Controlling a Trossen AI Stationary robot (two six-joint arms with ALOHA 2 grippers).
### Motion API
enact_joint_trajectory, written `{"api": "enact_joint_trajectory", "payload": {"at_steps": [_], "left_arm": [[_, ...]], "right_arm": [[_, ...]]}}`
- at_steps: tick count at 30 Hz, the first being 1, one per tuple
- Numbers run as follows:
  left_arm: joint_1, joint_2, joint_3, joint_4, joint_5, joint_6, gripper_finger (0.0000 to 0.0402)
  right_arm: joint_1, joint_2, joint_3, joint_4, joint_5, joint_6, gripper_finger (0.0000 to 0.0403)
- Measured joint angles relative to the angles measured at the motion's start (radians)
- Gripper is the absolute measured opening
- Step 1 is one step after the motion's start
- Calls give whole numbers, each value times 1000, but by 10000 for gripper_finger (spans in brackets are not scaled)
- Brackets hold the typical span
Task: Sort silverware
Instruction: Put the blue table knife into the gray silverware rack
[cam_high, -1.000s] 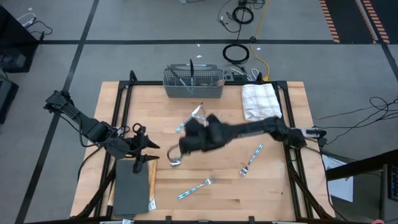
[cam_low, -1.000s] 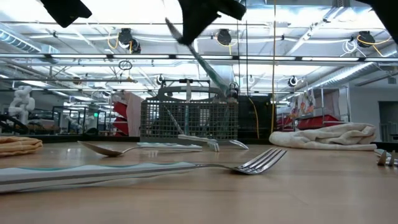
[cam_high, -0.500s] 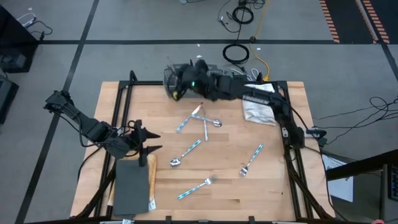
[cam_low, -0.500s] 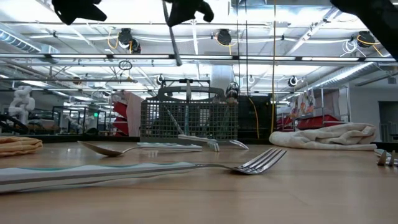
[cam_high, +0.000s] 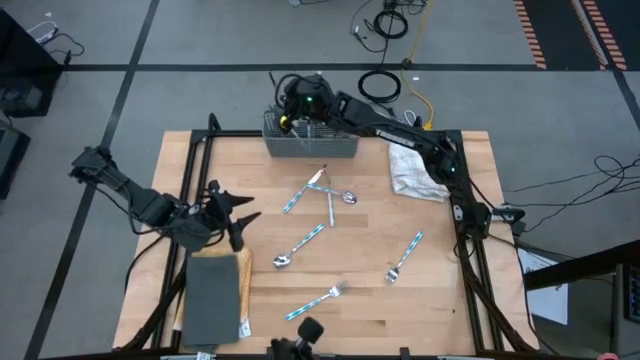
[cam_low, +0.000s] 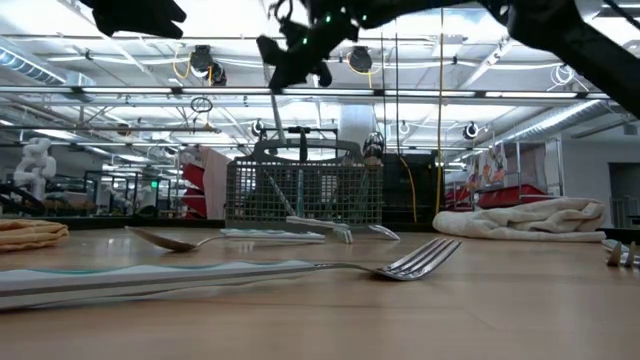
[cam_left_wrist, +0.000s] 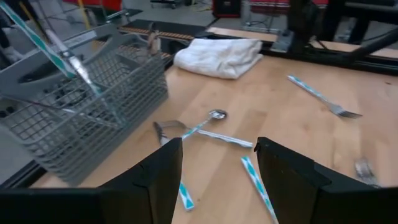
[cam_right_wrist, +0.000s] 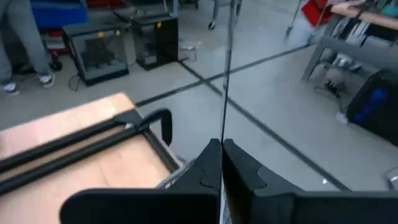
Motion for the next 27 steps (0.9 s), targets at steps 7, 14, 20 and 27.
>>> {"api": "enact_joint_trajectory", "payload": {"at_steps": [7, 14, 20, 27], "left_arm": [[59, 0, 0, -22, 1, 0, 212], [90, 0, 0, -24, 11, 0, 212], [91, 0, 0, -24, 14, 0, 212], [91, 0, 0, -24, 35, 0, 212]], "right_arm": [[-36, 81, -1, 10, -61, 22, 0], [-40, 121, -1, -5, -96, 41, 0], [-46, 128, -1, -28, -116, 68, 3], [-49, 130, -1, -80, -116, 70, 50]]}}
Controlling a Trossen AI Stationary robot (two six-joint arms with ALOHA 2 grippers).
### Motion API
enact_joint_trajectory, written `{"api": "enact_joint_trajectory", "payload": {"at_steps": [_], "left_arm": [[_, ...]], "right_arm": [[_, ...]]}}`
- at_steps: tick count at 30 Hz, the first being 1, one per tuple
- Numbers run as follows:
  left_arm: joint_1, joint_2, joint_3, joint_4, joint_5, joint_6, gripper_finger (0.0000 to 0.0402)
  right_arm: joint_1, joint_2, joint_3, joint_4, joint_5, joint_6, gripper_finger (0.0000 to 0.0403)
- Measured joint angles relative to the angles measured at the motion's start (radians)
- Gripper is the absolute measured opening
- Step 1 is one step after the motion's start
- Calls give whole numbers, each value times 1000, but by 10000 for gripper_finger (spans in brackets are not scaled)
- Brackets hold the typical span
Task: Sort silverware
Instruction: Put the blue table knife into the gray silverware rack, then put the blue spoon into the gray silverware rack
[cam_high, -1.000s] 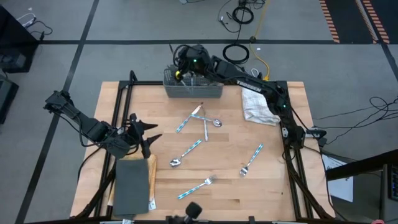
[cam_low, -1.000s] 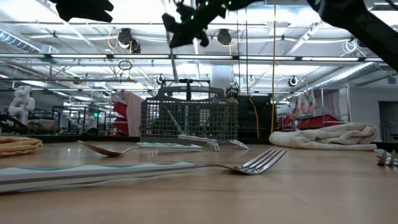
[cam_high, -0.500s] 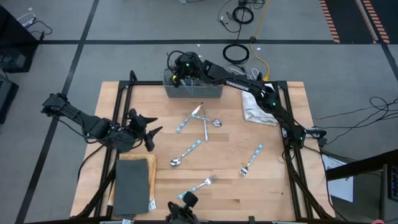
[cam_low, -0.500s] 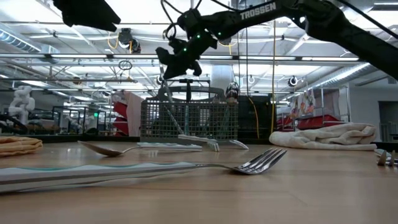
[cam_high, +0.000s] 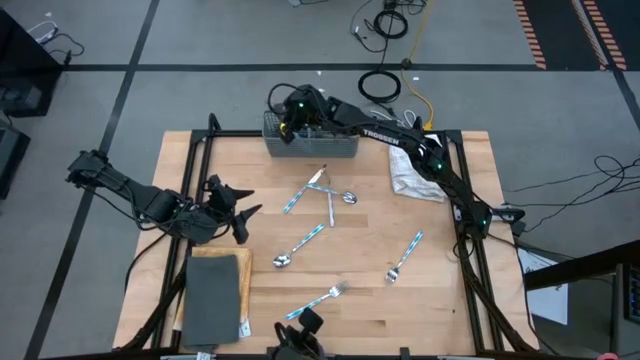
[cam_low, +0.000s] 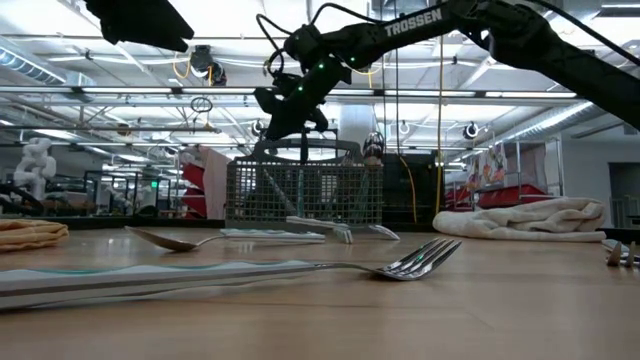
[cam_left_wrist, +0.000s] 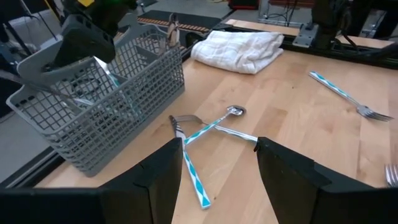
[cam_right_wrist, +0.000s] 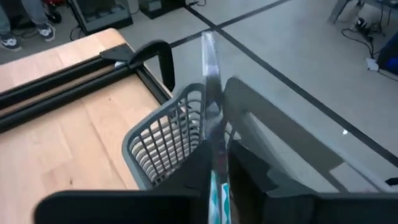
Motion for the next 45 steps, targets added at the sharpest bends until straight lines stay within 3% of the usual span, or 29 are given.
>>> {"api": "enact_joint_trajectory", "payload": {"at_steps": [3, 6, 10, 13, 16, 20, 25, 31, 37, 45], "left_arm": [[0, 0, 0, 0, 3, 0, 212], [0, 0, 0, 6, 8, -1, 212], [0, 0, 0, 23, 46, -1, 212], [0, 0, 0, 37, 70, -1, 212], [0, 0, 0, 42, 78, -1, 212], [0, 0, 0, 43, 81, 0, 212], [0, 0, 0, 45, 120, 0, 212], [0, 0, 0, 45, 130, 0, 212], [0, 0, 0, 37, 143, 0, 212], [0, 0, 0, 8, 153, 0, 212]], "right_arm": [[0, -2, 0, -26, -19, 5, 79], [0, -33, 0, -69, -115, -26, 104], [32, -164, 0, -195, -153, -129, 124], [84, -282, 5, -397, -180, -248, 127], [154, -365, 3, -624, -167, -292, 127], [234, -404, 3, -855, -38, -278, 127], [254, -325, 1, -939, -23, -279, 128], [237, -194, 0, -888, -176, -338, 128], [199, -79, 0, -915, -217, -375, 128], [152, -20, -9, -927, -253, -403, 128]]}}
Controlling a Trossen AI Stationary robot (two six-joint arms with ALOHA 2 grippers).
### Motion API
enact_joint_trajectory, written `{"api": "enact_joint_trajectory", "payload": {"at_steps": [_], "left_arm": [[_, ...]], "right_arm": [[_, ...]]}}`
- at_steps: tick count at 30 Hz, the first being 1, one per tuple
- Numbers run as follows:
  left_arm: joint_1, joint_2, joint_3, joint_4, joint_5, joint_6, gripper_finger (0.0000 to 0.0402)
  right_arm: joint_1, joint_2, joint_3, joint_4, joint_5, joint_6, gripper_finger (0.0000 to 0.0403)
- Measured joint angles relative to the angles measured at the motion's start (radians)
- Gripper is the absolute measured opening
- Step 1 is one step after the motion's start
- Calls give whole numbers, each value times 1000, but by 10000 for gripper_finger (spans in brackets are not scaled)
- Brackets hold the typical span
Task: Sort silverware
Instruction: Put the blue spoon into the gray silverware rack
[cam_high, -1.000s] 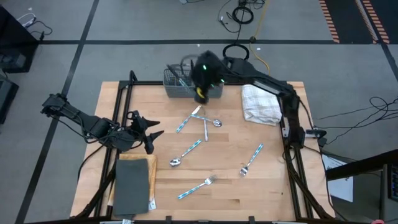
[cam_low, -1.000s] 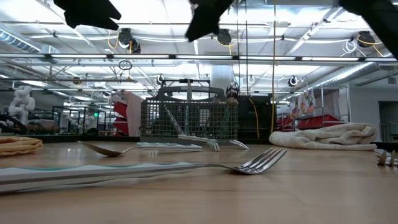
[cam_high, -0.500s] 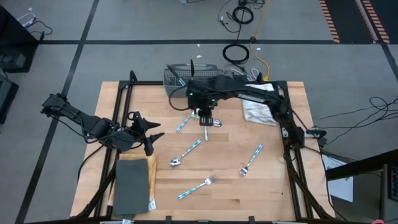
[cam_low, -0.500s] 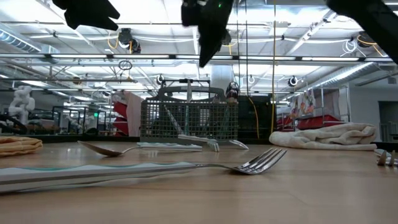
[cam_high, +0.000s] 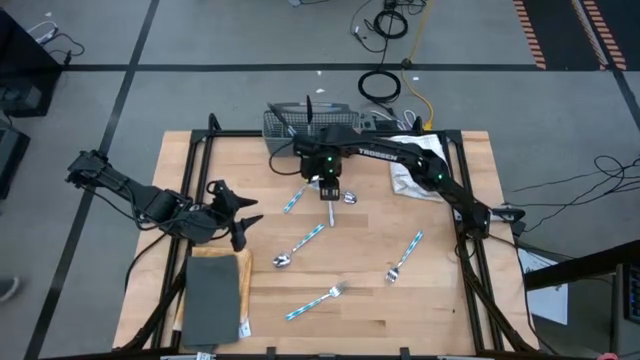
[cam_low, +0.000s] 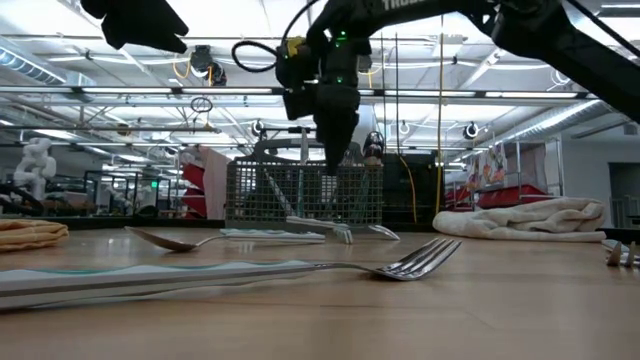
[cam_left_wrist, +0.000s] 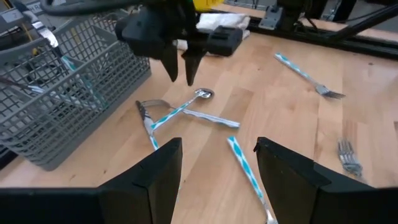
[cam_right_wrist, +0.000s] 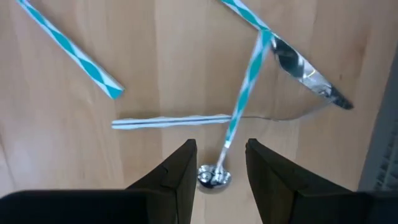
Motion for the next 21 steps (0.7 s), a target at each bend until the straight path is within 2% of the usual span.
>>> {"api": "enact_joint_trajectory", "payload": {"at_steps": [6, 9, 14, 18, 21], "left_arm": [[0, 0, 0, -10, 0, 0, 212], [0, 0, 0, -10, 0, 0, 212], [0, 0, 0, -9, -1, 0, 212], [5, 0, 0, -9, -9, 0, 212], [13, 0, 0, -4, -9, 0, 212]], "right_arm": [[-4, -2, -141, 15, -9, -6, 128], [6, -42, -268, 112, -58, -1, 128], [17, -225, -525, 324, -44, 50, 128], [15, -402, -738, 552, 76, 80, 128], [15, -508, -846, 702, 111, 88, 128]]}}
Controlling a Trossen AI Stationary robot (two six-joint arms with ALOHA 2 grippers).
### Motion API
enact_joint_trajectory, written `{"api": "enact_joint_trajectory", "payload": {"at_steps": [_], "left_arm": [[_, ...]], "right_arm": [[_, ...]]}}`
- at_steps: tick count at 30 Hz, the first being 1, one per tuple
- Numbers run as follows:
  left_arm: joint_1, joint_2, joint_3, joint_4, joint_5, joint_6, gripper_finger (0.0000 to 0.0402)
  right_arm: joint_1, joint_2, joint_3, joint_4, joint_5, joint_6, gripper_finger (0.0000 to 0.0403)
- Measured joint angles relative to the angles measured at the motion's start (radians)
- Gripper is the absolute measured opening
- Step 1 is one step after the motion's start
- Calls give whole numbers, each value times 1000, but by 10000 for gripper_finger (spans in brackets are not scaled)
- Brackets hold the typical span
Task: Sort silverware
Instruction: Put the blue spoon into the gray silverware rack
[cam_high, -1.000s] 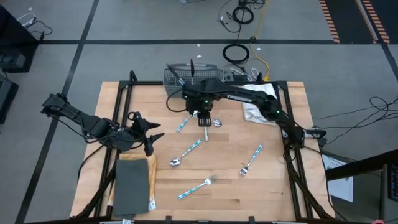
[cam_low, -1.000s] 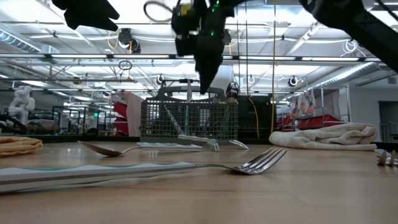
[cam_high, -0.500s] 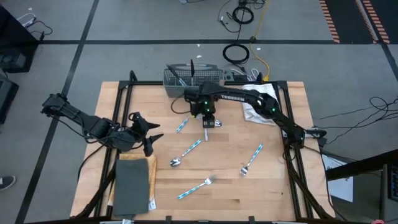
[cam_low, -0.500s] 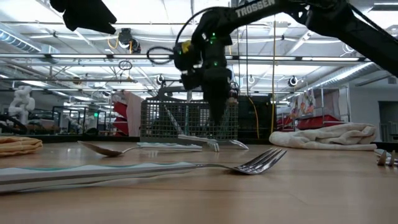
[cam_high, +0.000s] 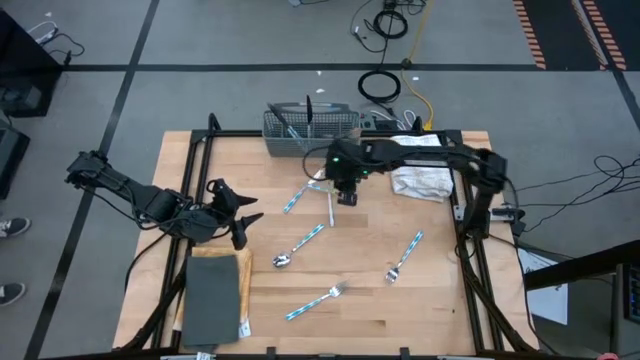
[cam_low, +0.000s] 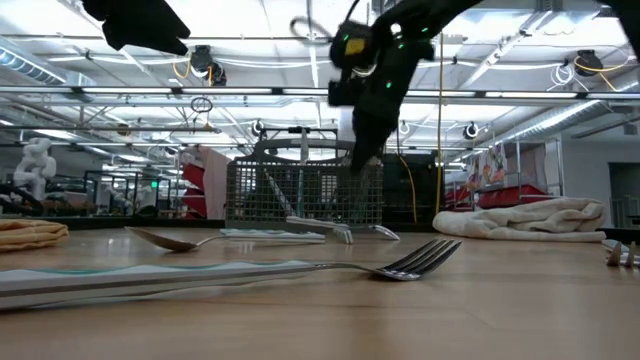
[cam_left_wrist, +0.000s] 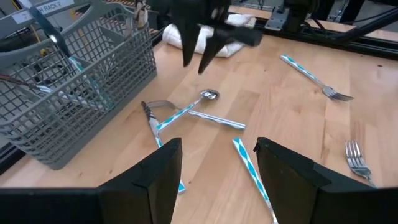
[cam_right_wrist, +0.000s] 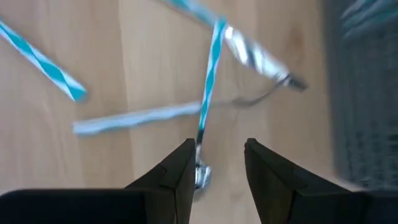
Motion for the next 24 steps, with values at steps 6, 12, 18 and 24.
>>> {"api": "enact_joint_trajectory", "payload": {"at_steps": [6, 12, 18, 24], "left_arm": [[22, 0, 0, 5, 0, 0, 212], [40, 0, 0, 6, -1, 0, 212], [49, 0, 0, 14, -3, 0, 212], [49, 2, 0, 8, -3, 0, 212]], "right_arm": [[1, -53, -57, 58, -3, 13, 128], [1, -54, -56, 68, -6, 22, 128], [1, -47, -56, 69, -10, 19, 128], [-2, 20, -56, 32, -10, -17, 128]]}}
